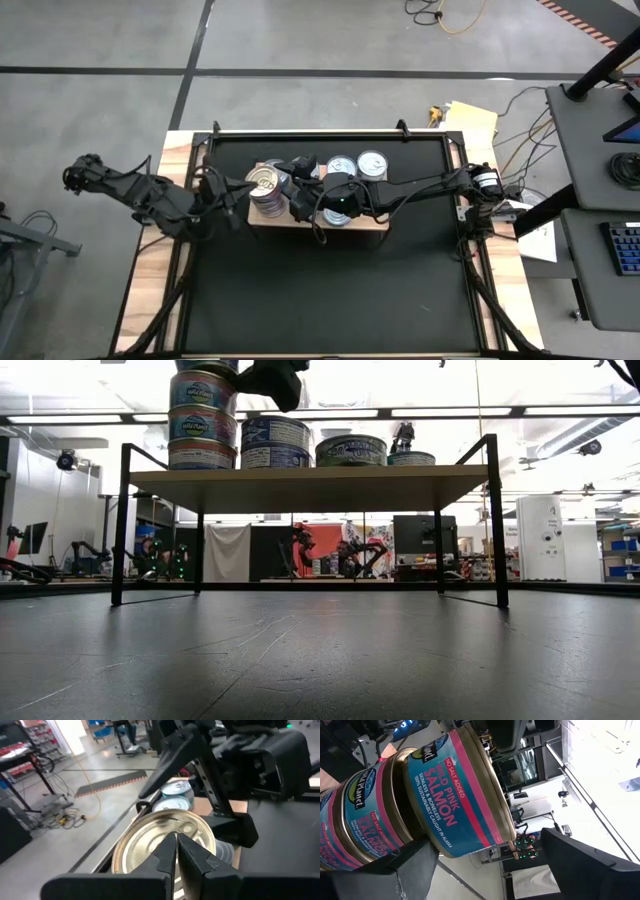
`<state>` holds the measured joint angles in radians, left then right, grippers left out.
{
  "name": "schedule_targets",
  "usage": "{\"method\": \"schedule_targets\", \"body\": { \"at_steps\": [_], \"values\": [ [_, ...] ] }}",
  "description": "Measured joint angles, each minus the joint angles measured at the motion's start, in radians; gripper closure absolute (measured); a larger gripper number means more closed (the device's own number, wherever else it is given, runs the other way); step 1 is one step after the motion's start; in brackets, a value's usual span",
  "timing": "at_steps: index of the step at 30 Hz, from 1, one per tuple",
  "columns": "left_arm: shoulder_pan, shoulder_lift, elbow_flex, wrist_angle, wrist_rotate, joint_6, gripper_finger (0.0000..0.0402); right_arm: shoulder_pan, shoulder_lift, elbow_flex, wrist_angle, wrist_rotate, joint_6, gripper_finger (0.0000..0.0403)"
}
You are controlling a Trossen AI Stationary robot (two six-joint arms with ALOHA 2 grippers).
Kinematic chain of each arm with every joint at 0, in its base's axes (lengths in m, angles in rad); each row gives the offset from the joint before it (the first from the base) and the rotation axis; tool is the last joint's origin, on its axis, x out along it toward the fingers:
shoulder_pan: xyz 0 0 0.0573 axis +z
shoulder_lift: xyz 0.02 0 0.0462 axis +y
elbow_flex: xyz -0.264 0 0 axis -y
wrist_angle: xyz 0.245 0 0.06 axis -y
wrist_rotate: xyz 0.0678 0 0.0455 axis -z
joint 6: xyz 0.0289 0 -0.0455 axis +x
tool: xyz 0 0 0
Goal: Stack canned seafood by type on shelf
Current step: Stack the blue tuna can on the blue tuna can
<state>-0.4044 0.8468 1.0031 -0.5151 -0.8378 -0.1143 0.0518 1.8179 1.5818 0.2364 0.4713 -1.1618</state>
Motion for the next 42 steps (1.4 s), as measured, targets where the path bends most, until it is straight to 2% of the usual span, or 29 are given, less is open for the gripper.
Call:
{"method": "schedule_targets", "body": {
  "at_steps": [11, 27, 35, 42],
  "values": [
    [0.004, -0.001, -0.001, -0.036, 0.015, -0.030, 0.0401, 0.000, 0.000, 0.000, 0.000, 0.000, 0.000, 0.0083],
    [0.030, 0.015, -0.001, -0.079, 0.011, -0.059, 0.0401, 0.000, 0.000, 0.000, 0.000, 0.001, 0.002, 0.0071],
    [0.030, 0.016, 0.054, -0.101, 0.010, -0.058, 0.0401, 0.000, 0.000, 0.000, 0.000, 0.001, 0.002, 0.0081],
    [0.030, 0.018, 0.066, -0.123, 0.010, -0.060, 0.0401, 0.000, 0.000, 0.000, 0.000, 0.001, 0.002, 0.0069]
  ]
}}
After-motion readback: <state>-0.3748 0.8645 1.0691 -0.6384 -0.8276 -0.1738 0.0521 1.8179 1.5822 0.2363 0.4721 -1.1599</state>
